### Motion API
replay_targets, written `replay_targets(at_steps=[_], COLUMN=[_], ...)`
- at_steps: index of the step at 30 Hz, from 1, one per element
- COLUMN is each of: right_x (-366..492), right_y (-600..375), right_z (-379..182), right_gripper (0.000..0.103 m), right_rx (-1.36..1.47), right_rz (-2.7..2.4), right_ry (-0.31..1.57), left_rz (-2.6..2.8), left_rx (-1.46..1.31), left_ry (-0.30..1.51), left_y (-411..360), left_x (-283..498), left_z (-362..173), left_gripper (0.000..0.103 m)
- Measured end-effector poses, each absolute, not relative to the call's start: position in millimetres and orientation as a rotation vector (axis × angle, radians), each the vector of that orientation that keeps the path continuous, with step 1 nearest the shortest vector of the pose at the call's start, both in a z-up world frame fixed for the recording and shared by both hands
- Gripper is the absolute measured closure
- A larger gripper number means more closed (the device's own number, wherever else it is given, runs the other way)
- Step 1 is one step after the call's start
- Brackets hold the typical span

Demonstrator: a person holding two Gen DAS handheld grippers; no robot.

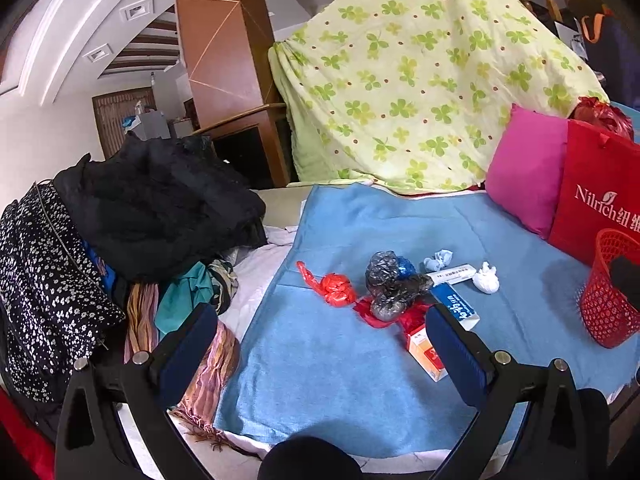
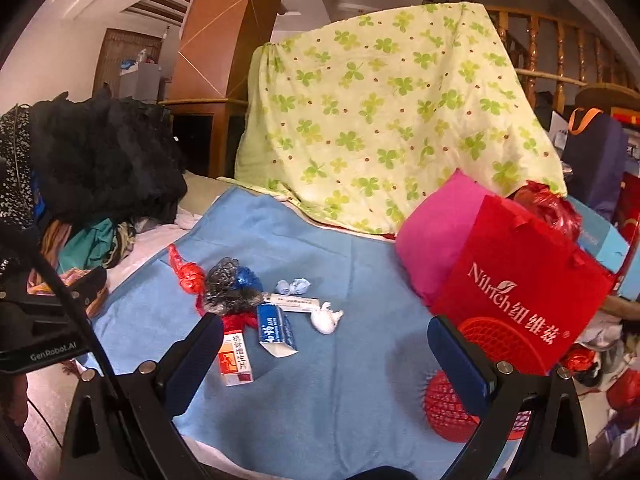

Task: Collect trash
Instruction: 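Move both tools toward the trash pile on the blue towel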

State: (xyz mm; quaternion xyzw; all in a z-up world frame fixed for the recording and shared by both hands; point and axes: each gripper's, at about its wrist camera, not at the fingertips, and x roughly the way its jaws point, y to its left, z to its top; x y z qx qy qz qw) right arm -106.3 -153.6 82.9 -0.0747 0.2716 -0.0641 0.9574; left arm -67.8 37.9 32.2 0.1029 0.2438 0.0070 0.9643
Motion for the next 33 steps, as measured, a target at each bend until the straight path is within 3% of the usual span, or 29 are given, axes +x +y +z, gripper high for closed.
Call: replay_targets(at_steps=[33], right_x=[-108], right_y=[-158], right_z=[75], right_gripper=[0.000], right_rx=[-0.135], right_rz=[-0.154], right_ry=[0.566], left_rz=[-0.032], left_rx=[0.265], left_ry=[0.537], left_y=[19], left_x=[-70], left_z=[20], left_gripper=[0.000])
